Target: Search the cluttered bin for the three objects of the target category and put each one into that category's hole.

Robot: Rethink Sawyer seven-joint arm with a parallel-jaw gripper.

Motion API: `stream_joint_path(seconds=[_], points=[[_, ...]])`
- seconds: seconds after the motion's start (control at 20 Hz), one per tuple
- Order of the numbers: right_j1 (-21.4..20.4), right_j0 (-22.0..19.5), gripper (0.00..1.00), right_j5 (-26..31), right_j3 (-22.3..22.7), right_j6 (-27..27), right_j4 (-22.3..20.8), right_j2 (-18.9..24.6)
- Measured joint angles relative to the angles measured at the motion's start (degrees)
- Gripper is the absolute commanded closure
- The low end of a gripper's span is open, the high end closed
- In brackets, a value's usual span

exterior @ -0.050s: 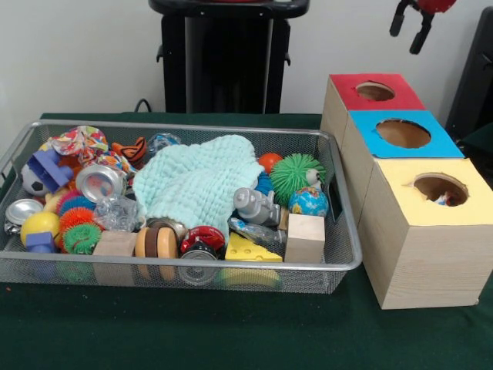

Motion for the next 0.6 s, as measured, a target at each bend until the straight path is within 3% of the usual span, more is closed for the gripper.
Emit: stream_joint_path(seconds=[0.25,0.6], points=[[0.3,-3.2,0.00,-0.9,0.1,0.0,0.0,0.0],[1.3,-8.9,0.00,-6.8,0.3,0.0,-0.1,1.0]])
